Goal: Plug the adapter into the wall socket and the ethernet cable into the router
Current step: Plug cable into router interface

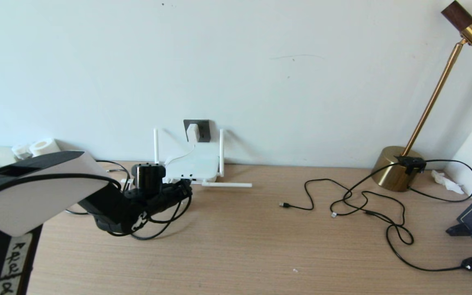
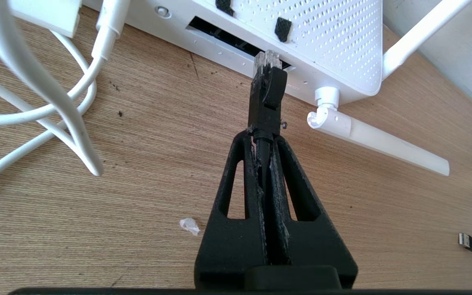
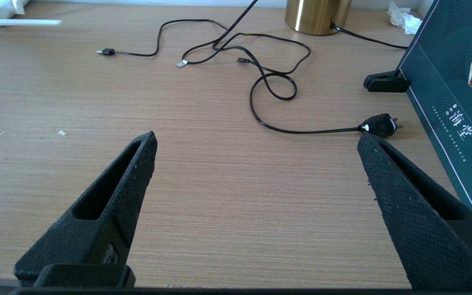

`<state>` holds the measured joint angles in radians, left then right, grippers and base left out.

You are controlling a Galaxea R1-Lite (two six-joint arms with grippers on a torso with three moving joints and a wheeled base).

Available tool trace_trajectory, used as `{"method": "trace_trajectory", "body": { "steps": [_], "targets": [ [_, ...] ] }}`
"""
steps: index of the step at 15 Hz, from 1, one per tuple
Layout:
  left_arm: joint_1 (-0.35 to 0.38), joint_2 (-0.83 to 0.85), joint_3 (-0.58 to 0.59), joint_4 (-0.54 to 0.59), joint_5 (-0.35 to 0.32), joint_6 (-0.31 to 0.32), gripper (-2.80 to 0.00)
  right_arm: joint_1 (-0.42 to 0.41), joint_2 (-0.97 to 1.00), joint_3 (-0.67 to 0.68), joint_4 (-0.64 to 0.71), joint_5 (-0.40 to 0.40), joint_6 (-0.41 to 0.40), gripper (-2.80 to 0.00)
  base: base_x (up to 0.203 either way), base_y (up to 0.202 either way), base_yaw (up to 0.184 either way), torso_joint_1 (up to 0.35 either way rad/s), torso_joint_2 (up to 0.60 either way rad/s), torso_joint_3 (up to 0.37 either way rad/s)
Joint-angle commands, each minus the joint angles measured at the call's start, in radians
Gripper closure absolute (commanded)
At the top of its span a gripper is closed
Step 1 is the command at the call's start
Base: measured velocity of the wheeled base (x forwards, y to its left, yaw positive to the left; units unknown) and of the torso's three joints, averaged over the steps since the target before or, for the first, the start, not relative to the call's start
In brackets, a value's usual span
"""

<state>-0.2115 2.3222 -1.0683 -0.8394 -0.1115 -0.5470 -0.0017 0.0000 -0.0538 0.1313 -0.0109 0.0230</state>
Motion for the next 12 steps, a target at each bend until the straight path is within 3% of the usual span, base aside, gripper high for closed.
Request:
{"method": "trace_trajectory", "body": {
  "steps": [1,12],
  "targets": [
    [0.000,0.005,-0.001,-0.004,0.000,-0.003,0.00,0.000,0.002,0.000,0.001,0.000,0.000,-2.80,0.000,0.000,0.000,0.000,0.00,0.000],
    [-0.002,0.008,0.001,-0.004,0.000,-0.002,0.00,0.000,0.002,0.000,0.001,0.000,0.000,-2.80,0.000,0.000,0.000,0.000,0.00,0.000]
  ]
}}
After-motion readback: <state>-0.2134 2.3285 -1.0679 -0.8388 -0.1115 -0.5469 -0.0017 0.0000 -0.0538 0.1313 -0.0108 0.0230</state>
